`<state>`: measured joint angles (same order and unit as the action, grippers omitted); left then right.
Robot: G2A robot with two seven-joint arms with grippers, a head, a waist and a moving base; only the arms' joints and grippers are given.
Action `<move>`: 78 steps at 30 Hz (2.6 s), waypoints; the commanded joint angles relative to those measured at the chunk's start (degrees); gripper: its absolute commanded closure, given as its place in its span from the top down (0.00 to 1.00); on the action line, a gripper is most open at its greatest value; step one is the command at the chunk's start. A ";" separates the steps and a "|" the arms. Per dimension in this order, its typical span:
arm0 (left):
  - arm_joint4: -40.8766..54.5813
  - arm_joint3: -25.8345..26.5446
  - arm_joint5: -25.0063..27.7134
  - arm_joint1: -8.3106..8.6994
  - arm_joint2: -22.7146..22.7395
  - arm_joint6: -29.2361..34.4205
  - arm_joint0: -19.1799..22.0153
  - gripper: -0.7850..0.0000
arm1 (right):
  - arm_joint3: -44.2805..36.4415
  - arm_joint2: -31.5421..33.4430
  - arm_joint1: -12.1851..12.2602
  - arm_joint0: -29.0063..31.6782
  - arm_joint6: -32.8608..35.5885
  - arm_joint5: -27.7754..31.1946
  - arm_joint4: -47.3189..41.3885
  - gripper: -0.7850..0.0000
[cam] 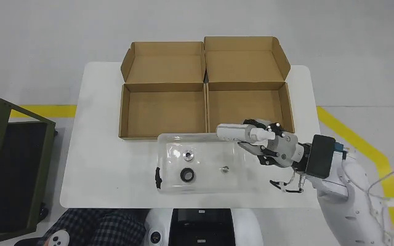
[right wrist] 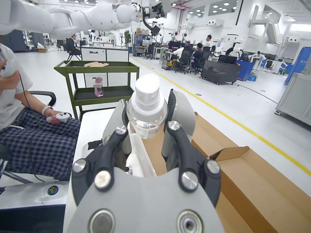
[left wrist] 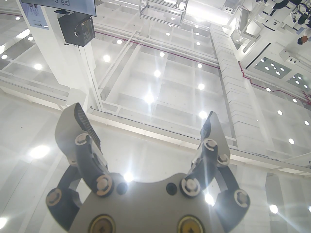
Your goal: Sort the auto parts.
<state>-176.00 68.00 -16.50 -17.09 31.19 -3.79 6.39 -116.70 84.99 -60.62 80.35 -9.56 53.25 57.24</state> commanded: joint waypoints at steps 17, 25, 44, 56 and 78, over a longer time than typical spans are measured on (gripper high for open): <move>0.00 0.00 0.00 0.00 0.00 0.00 0.00 1.00 | 0.33 2.86 0.04 1.65 -3.20 1.11 -2.35 0.00; 0.00 0.00 0.00 0.00 0.00 0.00 0.00 1.00 | 0.27 2.43 -0.06 1.42 -2.68 0.01 -0.97 0.00; 0.00 0.00 0.00 0.00 0.00 0.00 0.00 1.00 | 9.77 -7.46 -1.28 -7.36 8.79 -12.97 1.45 0.00; 0.00 0.00 0.00 0.00 0.00 0.00 0.00 1.00 | 21.11 -14.57 -2.79 -15.96 16.42 -20.70 1.22 0.00; 0.00 0.00 0.00 0.00 0.00 0.00 0.00 1.00 | 35.05 -23.41 -5.70 -25.99 22.19 -28.79 2.67 0.11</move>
<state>-176.00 68.00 -16.50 -17.09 31.19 -3.79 6.39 -81.82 61.69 -66.28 54.49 12.50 24.50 59.82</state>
